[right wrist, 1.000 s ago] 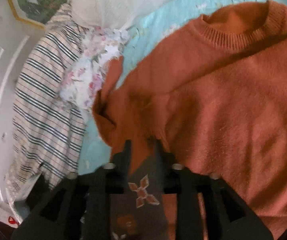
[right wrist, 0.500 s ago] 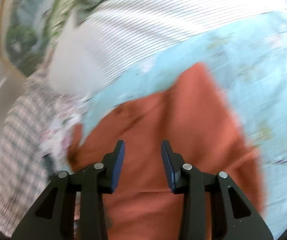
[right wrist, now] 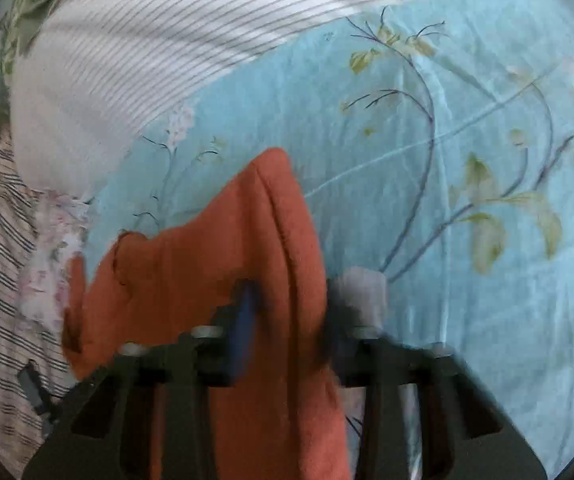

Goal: Fold small clothes

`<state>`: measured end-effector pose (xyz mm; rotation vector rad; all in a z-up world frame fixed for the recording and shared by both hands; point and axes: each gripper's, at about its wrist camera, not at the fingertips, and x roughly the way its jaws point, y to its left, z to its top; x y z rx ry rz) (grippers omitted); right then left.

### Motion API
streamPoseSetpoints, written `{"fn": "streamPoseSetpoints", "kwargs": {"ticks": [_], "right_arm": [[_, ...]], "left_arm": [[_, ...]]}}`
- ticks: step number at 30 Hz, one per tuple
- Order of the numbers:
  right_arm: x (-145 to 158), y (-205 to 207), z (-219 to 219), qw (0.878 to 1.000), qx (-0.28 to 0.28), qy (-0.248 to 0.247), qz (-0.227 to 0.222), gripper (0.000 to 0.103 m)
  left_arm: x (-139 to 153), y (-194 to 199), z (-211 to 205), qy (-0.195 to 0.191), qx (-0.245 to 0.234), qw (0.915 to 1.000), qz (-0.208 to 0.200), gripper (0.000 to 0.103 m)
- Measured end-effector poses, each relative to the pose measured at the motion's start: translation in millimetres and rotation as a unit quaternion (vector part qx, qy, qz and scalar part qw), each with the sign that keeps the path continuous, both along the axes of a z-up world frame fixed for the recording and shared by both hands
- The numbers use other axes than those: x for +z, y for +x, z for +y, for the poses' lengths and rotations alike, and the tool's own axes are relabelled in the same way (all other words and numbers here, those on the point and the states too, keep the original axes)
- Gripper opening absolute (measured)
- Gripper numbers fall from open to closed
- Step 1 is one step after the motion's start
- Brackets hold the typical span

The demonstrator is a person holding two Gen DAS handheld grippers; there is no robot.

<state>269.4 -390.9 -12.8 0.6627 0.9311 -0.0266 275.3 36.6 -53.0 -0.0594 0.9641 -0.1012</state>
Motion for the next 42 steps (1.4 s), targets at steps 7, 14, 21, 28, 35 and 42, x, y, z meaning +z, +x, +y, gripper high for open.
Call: {"fn": "streamPoseSetpoints", "kwargs": {"ticks": [7,14,21,28,35,42], "right_arm": [[57,-52,15,0.989,-0.024,-0.121,-0.084,0.010],[43,-35,9,0.994,-0.029,-0.100,-0.030,0.018],[77,-9,29,0.987,-0.005,-0.147,-0.064,0.019],[53,-19,63,0.991,0.064,-0.099,-0.061,0.019],[19,-58,18,0.980,-0.082,-0.176,0.036,0.019],[36,-79,65,0.994,0.018,-0.092,-0.063,0.019]], "left_arm": [[-3,8,-29,0.021,-0.020,0.9996,-0.002,0.005],[0,5,-15,0.014,-0.017,0.9997,-0.009,0.006],[1,1,-8,0.006,-0.007,0.9999,-0.011,0.010],[-1,-9,-4,0.014,-0.020,0.9997,-0.008,0.012],[11,-34,14,0.007,-0.011,0.9998,-0.014,0.034],[29,-55,27,-0.016,-0.003,0.9996,-0.025,0.040]]}}
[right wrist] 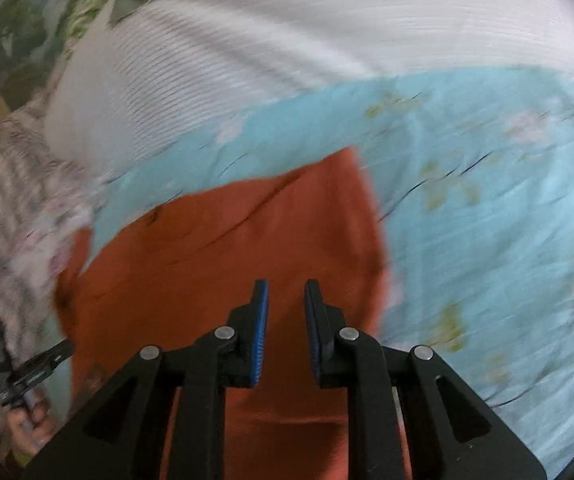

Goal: Fold small clothes

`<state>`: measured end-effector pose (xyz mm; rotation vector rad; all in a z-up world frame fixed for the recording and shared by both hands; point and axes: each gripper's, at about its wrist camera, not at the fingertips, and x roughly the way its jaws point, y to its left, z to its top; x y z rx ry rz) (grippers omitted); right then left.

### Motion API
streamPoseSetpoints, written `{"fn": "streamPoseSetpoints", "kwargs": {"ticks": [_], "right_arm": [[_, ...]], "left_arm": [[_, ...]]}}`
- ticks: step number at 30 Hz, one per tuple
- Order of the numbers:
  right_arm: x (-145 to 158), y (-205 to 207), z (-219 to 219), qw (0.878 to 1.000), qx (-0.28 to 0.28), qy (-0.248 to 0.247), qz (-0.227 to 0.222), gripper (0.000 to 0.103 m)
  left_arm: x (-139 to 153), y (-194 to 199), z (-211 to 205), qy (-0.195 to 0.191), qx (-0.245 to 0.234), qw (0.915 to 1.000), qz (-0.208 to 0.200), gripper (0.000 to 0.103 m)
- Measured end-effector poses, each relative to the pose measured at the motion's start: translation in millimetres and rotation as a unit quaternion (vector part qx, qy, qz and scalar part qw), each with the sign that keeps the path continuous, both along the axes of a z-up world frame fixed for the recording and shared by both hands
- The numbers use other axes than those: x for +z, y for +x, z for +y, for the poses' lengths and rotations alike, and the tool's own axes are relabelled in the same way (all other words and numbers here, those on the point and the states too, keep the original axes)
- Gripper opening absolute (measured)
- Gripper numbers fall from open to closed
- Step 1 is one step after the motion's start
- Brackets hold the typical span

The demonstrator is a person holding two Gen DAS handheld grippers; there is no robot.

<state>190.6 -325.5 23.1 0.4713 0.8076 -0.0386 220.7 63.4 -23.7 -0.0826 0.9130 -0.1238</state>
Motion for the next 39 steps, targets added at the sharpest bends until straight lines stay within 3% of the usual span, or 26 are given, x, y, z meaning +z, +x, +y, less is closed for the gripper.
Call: {"fn": "streamPoseSetpoints", "kwargs": {"ticks": [2,5,7,9,11,13,15,19,23,28,32,34,35,39], "right_arm": [[-15,9,3,1.000,0.007,0.012,0.023,0.019],[-42,23,-7,0.996,-0.020,-0.023,0.081,0.015],[-45,21,-19,0.995,-0.051,-0.038,0.073,0.012],[-43,17,-24,0.995,-0.070,-0.012,0.071,0.012],[-34,14,-16,0.995,-0.073,-0.025,0.066,0.016],[-25,4,1,0.997,-0.048,-0.016,0.049,0.016],[-19,-6,15,0.999,-0.018,0.010,0.032,0.018],[-19,-21,49,0.999,0.027,0.030,0.021,0.048],[-20,-26,74,0.996,0.059,0.055,0.023,0.049],[-21,-34,101,0.995,0.072,0.066,0.027,0.049],[-19,-37,113,0.994,0.079,0.064,0.033,0.049],[-20,-38,118,0.994,0.084,0.064,0.038,0.049],[-21,-39,119,0.994,0.085,0.064,0.039,0.049],[-21,-43,121,0.994,0.082,0.067,0.037,0.049]], "left_arm": [[2,-2,-4,-0.015,-0.009,0.9998,-0.001,0.040],[2,-2,-20,-0.018,-0.036,0.9992,-0.001,0.041],[0,0,-28,-0.007,-0.041,0.9991,0.002,0.041],[0,1,-25,-0.009,-0.034,0.9994,0.004,0.041],[5,5,-9,0.003,-0.009,1.0000,0.003,0.042],[14,9,12,0.013,0.021,0.9996,-0.010,0.049],[25,19,39,0.021,0.060,0.9978,-0.019,0.065],[45,64,97,0.024,0.130,0.9910,-0.021,0.072],[48,111,136,0.019,0.153,0.9880,-0.006,0.073],[32,174,168,0.005,0.145,0.9887,0.037,0.074],[7,217,172,0.039,0.150,0.9857,0.066,0.073],[-6,229,170,0.045,0.139,0.9866,0.073,0.034],[-9,230,170,0.044,0.136,0.9867,0.077,0.005],[15,193,152,0.050,0.135,0.9896,0.004,0.004]]}}
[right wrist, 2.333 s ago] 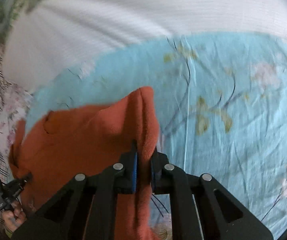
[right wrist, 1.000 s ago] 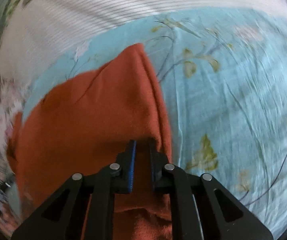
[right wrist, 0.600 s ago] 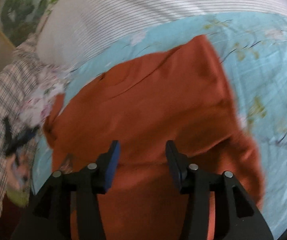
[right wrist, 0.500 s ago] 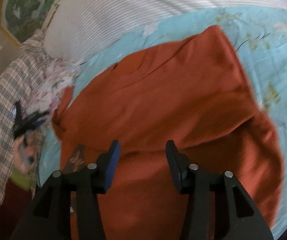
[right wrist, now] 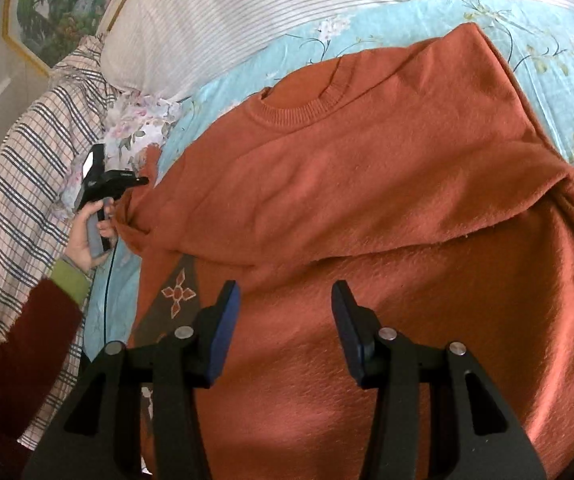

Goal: Fold small clothes

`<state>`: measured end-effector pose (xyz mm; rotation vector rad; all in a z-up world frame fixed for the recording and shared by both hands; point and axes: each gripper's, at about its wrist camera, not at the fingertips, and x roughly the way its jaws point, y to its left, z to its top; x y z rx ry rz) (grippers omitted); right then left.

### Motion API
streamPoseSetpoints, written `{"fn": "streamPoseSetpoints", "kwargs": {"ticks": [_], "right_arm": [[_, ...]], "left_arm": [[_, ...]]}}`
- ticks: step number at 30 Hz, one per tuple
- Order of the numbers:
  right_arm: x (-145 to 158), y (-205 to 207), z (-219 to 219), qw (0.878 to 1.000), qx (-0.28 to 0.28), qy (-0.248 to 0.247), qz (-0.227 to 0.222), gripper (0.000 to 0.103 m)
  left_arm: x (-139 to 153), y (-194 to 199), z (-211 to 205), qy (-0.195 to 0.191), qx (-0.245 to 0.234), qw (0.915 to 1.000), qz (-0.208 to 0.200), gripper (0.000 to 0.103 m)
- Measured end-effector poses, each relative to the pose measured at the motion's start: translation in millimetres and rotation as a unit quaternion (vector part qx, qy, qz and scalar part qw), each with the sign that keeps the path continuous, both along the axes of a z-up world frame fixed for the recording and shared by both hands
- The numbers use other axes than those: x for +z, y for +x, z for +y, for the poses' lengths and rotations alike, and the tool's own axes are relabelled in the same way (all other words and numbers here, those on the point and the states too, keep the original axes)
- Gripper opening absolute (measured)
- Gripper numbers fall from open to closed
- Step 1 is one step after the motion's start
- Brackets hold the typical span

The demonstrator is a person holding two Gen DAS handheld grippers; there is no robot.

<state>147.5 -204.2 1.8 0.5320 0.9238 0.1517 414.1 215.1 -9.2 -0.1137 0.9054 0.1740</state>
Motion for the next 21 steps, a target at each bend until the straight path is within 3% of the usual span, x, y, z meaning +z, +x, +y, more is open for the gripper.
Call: {"fn": "streamPoseSetpoints", "kwargs": {"ticks": [6,12,15,21], "right_arm": [[1,-10,1,1.000,-0.015,0.017,-0.016,0.049],[15,-33,-8,0.998,-0.038,0.030,-0.040,0.049],[20,-47,-21,0.997,-0.057,0.032,-0.050,0.049],[22,-76,-54,0.990,-0.119,0.043,-0.056,0.049]], "left_arm": [[52,-86,-62,-0.048,-0.048,0.9933,-0.094,0.004],[71,-137,-153,-0.090,-0.110,0.9796,-0.142,0.004],[72,-152,-213,-0.089,-0.170,0.9712,-0.141,0.004],[26,-149,-306,-0.072,-0.232,0.9651,-0.100,0.005]]}}
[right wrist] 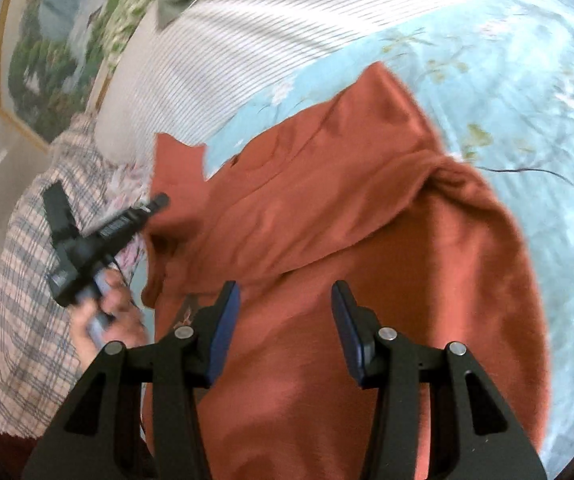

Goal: Fold small clothes

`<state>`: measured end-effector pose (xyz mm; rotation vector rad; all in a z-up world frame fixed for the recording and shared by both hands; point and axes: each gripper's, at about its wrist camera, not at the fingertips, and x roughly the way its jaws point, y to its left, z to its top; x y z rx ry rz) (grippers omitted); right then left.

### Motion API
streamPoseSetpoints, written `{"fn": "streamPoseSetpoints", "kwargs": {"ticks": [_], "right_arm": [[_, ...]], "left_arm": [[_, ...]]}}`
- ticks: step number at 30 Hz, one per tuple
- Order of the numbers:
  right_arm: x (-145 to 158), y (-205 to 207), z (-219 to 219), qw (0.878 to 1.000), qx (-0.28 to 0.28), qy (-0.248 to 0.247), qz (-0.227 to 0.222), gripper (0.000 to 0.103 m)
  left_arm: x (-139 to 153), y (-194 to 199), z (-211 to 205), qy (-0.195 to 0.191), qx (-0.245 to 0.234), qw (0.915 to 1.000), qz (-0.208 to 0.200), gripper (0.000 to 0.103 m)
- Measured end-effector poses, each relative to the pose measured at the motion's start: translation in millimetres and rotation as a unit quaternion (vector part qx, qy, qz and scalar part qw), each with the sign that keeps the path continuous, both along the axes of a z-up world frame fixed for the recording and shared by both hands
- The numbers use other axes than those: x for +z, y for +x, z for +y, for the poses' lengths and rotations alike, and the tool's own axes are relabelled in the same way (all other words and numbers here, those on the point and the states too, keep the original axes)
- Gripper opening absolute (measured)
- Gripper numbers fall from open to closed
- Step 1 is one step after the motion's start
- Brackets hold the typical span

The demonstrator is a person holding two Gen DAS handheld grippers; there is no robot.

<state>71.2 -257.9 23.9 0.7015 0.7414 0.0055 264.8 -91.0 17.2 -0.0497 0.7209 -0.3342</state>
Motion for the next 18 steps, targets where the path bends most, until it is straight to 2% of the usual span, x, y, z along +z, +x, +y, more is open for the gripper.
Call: {"fn": "streamPoseSetpoints", "kwargs": {"ticks": [4,7,9,11,14,18], "right_arm": [[3,-15,-12,1.000,-0.027,0.000,0.001,0.049],[4,-18,-15,0.999,-0.035,0.005,0.002,0.049],[4,-12,-14,0.999,-0.034,0.006,0.006,0.049],[2,-7,-10,0.999,-0.036,0.008,0.013,0.050],[1,9,-1,0.999,-0.025,0.020,0.018,0.050],[-3,35,15,0.999,-0.003,0.028,0.025,0.050]], "left_arm": [[-41,-1,-31,0.038,-0.047,0.9973,0.042,0.017],[-55,-16,-33,0.056,-0.067,0.9942,0.062,0.043],[-55,-34,-26,0.058,-0.070,0.9945,0.053,0.059],[-52,-54,-15,0.064,-0.067,0.9947,0.044,0.065],[-50,-77,11,0.064,-0.052,0.9957,0.043,0.065],[-52,-92,66,0.059,0.015,0.9968,0.052,0.066]]}}
